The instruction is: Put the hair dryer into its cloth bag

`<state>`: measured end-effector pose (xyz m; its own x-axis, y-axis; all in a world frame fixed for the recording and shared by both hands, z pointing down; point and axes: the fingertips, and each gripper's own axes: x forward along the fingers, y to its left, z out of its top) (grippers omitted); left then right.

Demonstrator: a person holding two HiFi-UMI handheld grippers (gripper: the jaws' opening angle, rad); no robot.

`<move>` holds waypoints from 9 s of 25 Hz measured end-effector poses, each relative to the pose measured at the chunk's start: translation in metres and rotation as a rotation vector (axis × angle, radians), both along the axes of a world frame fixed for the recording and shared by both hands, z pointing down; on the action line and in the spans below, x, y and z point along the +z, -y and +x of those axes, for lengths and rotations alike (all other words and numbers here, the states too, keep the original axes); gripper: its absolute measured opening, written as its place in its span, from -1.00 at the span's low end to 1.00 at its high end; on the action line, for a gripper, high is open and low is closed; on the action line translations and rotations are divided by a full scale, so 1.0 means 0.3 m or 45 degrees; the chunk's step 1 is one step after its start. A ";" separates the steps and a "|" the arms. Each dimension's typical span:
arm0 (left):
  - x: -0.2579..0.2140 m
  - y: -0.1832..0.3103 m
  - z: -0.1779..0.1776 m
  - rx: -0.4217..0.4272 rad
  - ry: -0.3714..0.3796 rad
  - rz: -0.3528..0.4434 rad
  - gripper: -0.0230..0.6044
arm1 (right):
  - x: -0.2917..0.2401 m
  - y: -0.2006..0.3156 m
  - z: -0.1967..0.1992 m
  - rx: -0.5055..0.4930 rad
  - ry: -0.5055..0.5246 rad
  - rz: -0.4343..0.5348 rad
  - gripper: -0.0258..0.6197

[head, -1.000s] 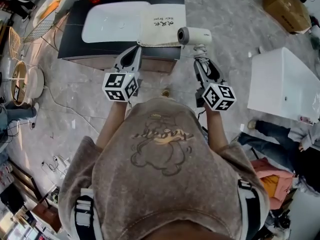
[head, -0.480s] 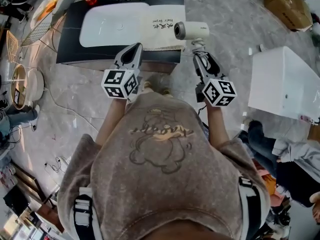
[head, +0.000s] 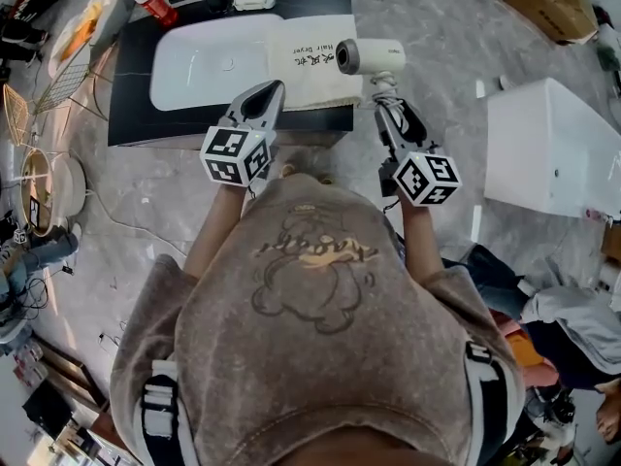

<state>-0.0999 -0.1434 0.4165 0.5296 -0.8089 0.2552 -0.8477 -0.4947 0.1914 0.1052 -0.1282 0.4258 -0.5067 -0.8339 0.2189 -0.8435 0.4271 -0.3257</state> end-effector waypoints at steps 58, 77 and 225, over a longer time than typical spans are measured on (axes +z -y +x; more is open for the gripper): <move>0.673 0.163 0.277 0.823 0.698 -0.289 -0.72 | -0.011 0.048 0.033 0.142 0.016 -0.010 -0.27; 0.517 0.318 0.228 0.593 0.311 -0.443 -0.80 | 0.052 -0.020 -0.036 0.001 -0.018 -0.042 -0.27; 0.390 0.229 0.368 0.683 -0.046 -0.691 -0.81 | 0.633 0.026 -0.303 -0.356 -0.412 -0.415 -0.39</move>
